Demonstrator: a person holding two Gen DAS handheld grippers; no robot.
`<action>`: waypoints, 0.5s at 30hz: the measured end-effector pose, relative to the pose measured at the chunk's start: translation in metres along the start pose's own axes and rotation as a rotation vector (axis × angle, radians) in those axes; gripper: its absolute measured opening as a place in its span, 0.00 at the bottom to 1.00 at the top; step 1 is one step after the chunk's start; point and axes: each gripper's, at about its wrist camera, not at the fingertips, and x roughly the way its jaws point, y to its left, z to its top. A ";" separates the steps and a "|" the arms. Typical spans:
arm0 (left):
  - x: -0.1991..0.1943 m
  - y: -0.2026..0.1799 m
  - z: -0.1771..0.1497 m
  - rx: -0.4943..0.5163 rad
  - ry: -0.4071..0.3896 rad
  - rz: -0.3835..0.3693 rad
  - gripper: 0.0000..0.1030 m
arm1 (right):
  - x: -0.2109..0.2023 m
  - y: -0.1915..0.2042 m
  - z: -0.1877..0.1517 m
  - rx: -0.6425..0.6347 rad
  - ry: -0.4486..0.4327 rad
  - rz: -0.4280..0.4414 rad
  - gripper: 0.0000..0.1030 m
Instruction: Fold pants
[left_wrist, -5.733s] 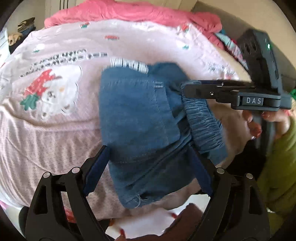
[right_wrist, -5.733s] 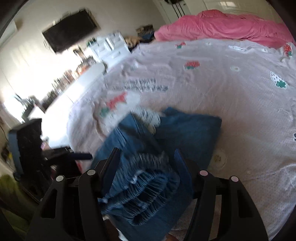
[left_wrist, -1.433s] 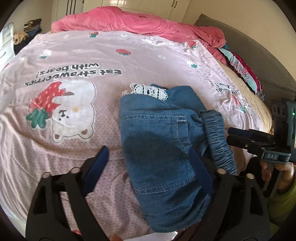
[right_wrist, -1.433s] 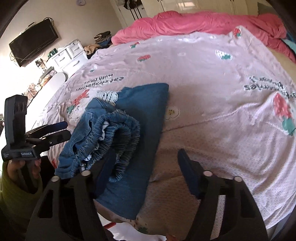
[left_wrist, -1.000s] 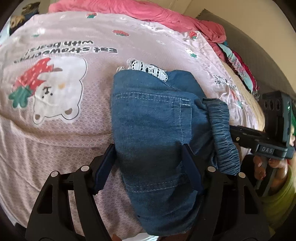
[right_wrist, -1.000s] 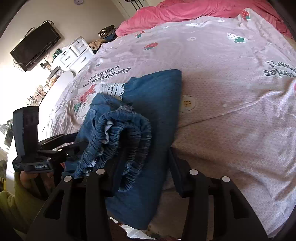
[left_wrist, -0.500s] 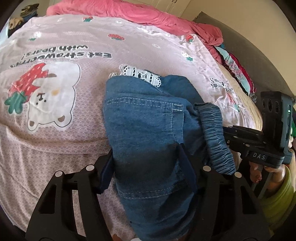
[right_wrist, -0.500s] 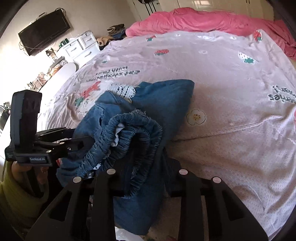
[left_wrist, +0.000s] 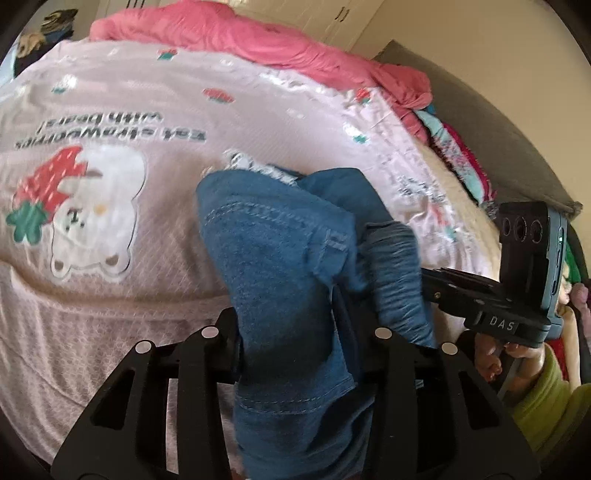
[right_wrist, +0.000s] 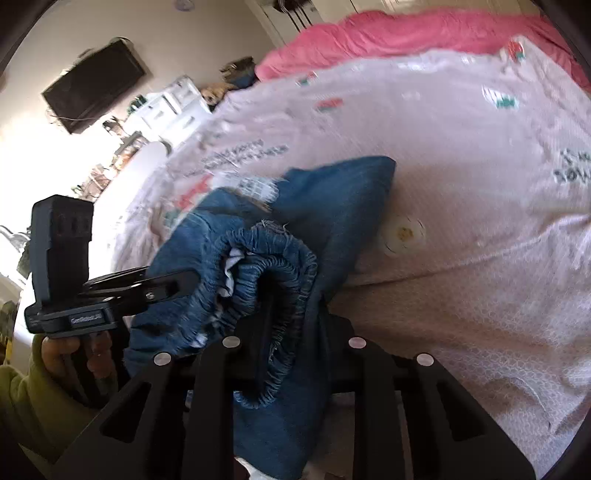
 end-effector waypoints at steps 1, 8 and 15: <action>-0.001 -0.003 0.003 0.006 -0.006 0.001 0.31 | -0.005 0.005 0.002 -0.011 -0.020 0.016 0.20; -0.002 -0.004 0.036 0.013 -0.043 -0.008 0.31 | -0.021 0.019 0.026 -0.084 -0.079 -0.003 0.20; 0.012 0.000 0.064 0.030 -0.052 0.012 0.31 | -0.011 0.010 0.057 -0.102 -0.087 -0.041 0.20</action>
